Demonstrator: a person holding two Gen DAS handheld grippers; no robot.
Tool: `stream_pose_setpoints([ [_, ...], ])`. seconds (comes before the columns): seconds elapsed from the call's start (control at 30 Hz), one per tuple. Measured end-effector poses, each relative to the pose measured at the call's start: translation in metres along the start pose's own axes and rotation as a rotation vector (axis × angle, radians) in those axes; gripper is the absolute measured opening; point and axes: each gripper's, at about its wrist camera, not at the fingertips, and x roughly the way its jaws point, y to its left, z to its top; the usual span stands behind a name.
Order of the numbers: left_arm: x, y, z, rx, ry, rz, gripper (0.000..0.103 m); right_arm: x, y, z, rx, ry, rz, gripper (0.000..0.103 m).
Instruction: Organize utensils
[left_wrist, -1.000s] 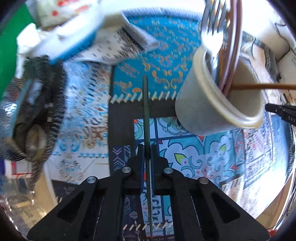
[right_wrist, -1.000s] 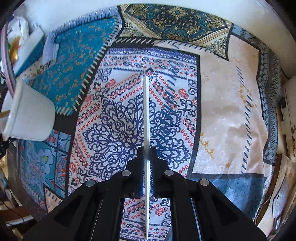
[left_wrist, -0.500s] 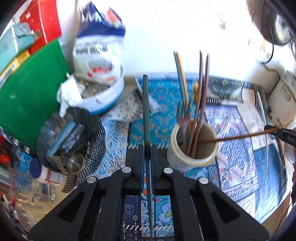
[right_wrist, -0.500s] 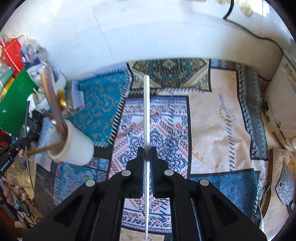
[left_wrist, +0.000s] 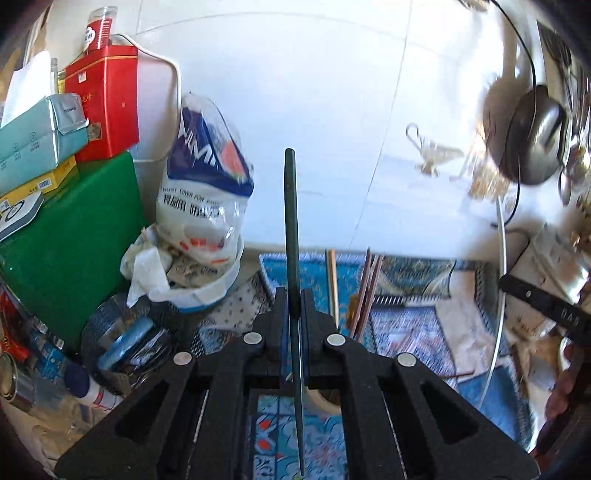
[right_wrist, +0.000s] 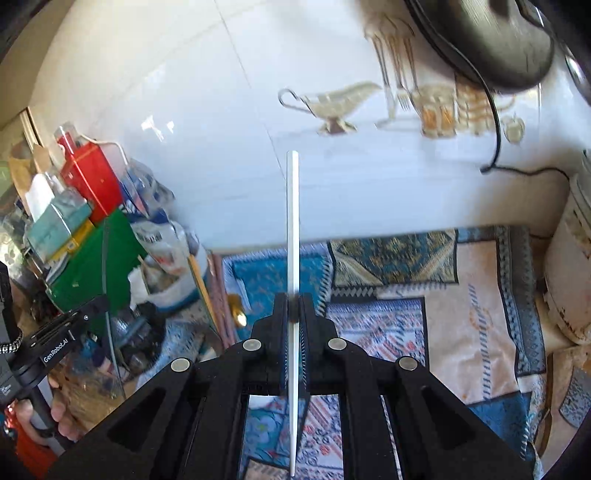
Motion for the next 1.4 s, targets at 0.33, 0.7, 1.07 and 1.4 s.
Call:
stream_pose_setpoints([
  [0.33, 0.021, -0.004, 0.018, -0.078, -0.115, -0.046, 0.004, 0.014, 0.034, 0.01, 0.017, -0.112, -0.021, 0.006],
  [0.7, 0.072, -0.03, -0.006, -0.011, -0.173, -0.005, 0.004, 0.026, 0.041, 0.008, 0.051, -0.142, -0.067, 0.006],
  [1.07, 0.083, -0.034, -0.048, 0.044, -0.17, 0.007, 0.004, 0.046, 0.043, 0.005, 0.061, -0.135, -0.107, 0.006],
  [1.4, 0.078, -0.021, -0.067, 0.079, 0.02, -0.117, 0.004, 0.066, 0.061, -0.001, 0.053, -0.135, -0.126, 0.006],
])
